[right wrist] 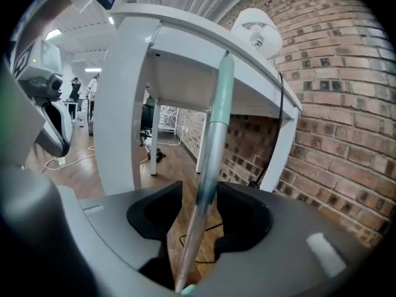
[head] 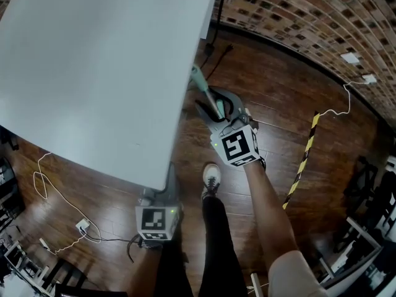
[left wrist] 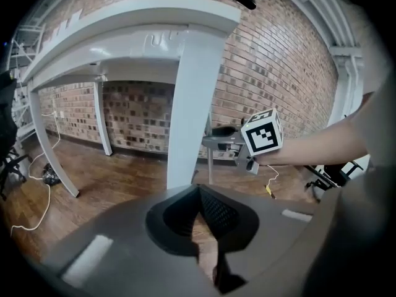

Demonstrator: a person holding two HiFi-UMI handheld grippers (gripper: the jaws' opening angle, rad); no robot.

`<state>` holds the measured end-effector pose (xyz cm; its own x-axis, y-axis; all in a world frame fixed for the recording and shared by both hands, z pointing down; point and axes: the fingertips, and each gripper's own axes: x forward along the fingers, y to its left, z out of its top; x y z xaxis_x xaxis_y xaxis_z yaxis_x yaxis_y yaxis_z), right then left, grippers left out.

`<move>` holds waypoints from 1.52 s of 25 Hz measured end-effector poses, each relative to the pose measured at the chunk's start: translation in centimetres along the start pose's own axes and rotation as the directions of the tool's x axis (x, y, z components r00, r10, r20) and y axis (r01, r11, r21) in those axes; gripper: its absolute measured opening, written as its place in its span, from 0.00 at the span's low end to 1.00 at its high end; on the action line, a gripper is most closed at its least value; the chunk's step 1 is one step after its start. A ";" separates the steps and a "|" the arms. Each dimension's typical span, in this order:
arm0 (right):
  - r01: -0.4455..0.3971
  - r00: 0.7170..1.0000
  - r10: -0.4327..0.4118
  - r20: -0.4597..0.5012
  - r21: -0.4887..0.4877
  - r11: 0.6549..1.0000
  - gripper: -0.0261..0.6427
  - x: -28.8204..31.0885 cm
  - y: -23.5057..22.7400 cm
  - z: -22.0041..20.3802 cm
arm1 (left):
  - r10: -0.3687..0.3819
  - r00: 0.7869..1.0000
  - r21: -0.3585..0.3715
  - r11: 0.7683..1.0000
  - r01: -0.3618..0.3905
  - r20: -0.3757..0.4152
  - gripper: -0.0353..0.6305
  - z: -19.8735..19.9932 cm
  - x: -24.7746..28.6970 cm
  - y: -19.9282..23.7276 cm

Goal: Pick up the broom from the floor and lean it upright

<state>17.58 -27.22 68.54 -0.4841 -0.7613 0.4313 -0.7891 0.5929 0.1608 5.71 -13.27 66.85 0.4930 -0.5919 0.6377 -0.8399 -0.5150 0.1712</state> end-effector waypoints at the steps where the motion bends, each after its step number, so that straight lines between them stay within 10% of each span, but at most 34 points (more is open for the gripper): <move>1: 0.006 1.000 -0.006 0.004 0.013 1.000 0.32 0.0 -0.1 0.0 | -0.006 1.000 0.002 1.000 0.006 0.000 0.05 -0.1 -0.1 -0.1; 24: 0.093 0.995 -0.095 0.035 0.076 0.993 0.31 -0.3 -2.1 -0.2 | 0.001 1.000 -0.150 0.989 0.000 0.007 0.05 -1.0 -0.3 0.1; 38: 0.135 0.991 -0.134 -0.012 0.094 0.986 0.12 -4.2 -2.6 -0.9 | 0.020 0.999 0.006 1.000 -0.020 0.049 0.05 2.7 -2.0 -0.1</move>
<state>22.04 -25.35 67.06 -0.3695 -0.8307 0.4165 -0.8792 0.4576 0.1328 5.42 -13.73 63.50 0.4865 -0.6318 0.6035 -0.8483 -0.5068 0.1533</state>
